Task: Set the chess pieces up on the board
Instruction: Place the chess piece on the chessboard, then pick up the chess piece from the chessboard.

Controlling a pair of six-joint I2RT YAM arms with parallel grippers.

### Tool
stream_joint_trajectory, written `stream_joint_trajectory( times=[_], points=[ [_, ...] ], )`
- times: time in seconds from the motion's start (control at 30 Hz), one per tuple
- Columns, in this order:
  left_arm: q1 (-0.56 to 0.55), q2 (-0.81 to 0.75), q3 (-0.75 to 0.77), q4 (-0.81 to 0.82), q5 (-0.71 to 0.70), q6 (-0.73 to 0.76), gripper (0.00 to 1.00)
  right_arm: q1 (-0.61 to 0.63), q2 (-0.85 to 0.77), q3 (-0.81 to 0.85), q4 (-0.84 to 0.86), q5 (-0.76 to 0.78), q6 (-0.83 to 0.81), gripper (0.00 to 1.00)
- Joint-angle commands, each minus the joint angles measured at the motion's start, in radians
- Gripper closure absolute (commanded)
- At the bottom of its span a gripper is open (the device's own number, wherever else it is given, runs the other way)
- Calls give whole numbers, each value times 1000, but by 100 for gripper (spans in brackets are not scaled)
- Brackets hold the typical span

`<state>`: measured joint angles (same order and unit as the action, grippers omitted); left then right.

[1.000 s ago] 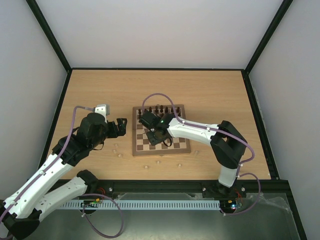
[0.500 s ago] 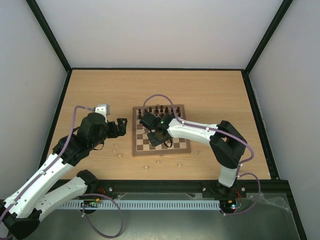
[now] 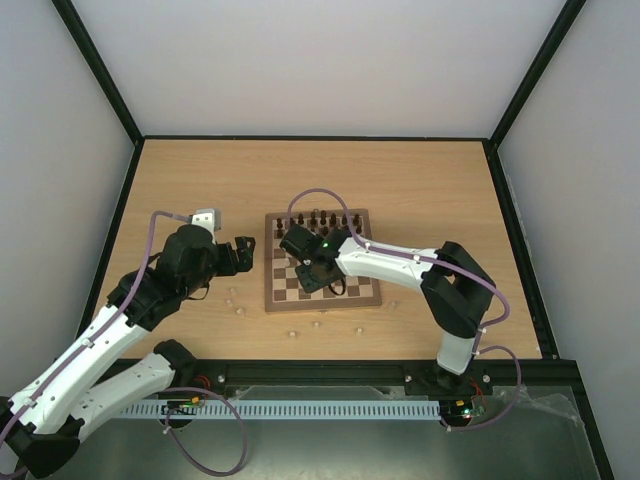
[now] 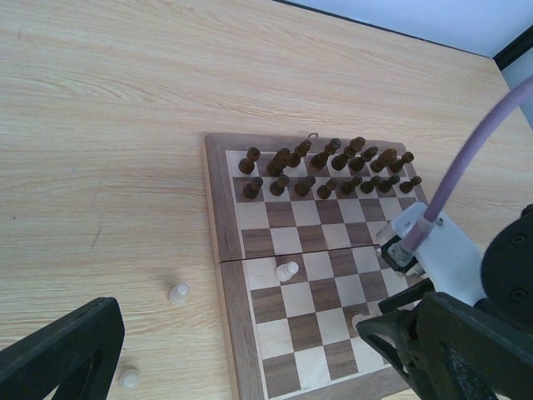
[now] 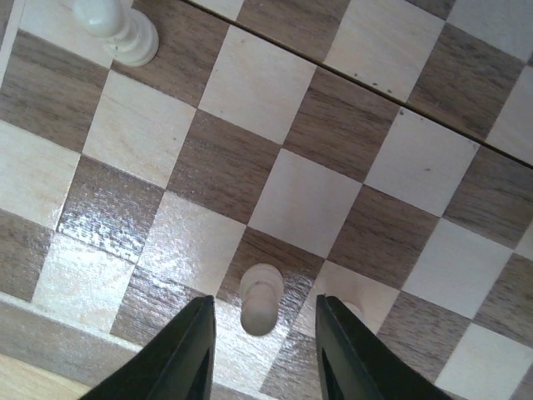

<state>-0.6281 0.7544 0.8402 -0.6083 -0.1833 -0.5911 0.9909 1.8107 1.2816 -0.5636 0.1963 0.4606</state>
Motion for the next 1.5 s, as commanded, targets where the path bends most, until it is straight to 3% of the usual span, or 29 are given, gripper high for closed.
stream_joint_trajectory(
  times=[0.0,0.43,0.63,0.7,0.97,1.23,1.47],
  points=[
    [-1,2,-7,16,-1,2,1,9,-91,-31,-7,11,4,61],
    [-1,149,14,20,34,-5,1,16,-356,-218,142,37,6,20],
    [-1,262,60,5,42,-10,1,16,-526,-355,222,25,48,11],
    [-2,294,79,0,41,-11,1,15,-590,-402,235,18,59,1],
    [-2,424,169,-46,15,-11,1,16,-779,-510,217,3,84,2],
    [-9,534,232,-100,48,-13,1,14,-906,-481,185,205,106,1],
    [-77,646,301,-181,7,-27,1,14,-1021,-521,154,189,100,1]
  ],
)
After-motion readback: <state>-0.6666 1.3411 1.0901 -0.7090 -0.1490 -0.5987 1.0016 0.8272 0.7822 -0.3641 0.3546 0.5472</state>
